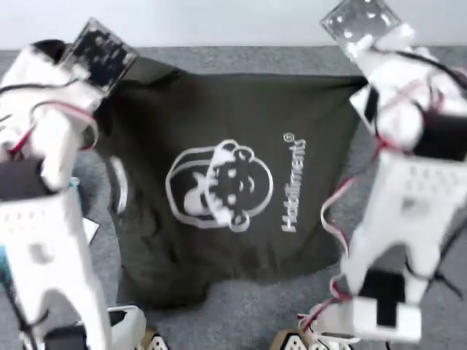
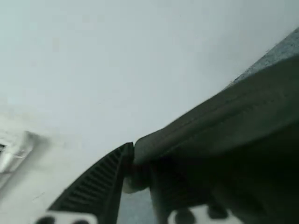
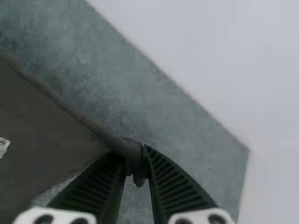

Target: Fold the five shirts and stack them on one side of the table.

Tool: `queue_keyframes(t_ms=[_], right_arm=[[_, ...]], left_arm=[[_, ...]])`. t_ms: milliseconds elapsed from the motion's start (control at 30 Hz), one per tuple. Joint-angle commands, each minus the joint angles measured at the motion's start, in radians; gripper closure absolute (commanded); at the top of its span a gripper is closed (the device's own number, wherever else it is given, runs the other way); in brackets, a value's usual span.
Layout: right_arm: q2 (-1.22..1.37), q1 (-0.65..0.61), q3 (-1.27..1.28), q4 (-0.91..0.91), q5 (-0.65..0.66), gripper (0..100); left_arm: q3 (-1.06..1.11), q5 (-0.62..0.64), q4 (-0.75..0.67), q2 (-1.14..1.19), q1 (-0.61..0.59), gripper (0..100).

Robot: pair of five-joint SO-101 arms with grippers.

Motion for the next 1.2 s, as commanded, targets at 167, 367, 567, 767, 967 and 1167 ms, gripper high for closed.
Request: queue_keyframes(t_ms=[167, 367, 567, 767, 967, 1167], right_arm=[[0.263, -0.007, 0.000, -0.295, 0.005, 98.8], [0.418, -0.007, -0.002, -0.545, 0.008, 98.8], [0.463, -0.018, -0.005, -0.727, 0.008, 98.8], [0.467, -0.048, -0.006, -0.823, 0.011, 98.8], [0.470, -0.077, 0.000, -0.746, 0.012, 98.8], [0.466, -0.088, 0.000, -0.433, 0.012, 98.8]], left_arm=[[0.039, -0.008, -0.402, 0.296, 0.034, 99], [-0.031, -0.009, -0.569, 0.511, 0.051, 99], [-0.309, -0.009, -0.509, 0.681, 0.044, 99], [-0.593, -0.009, -0.339, 0.787, 0.048, 99], [-0.736, -0.009, -0.091, 0.832, 0.049, 99], [-0.811, -0.009, 0.359, 0.832, 0.061, 99]])
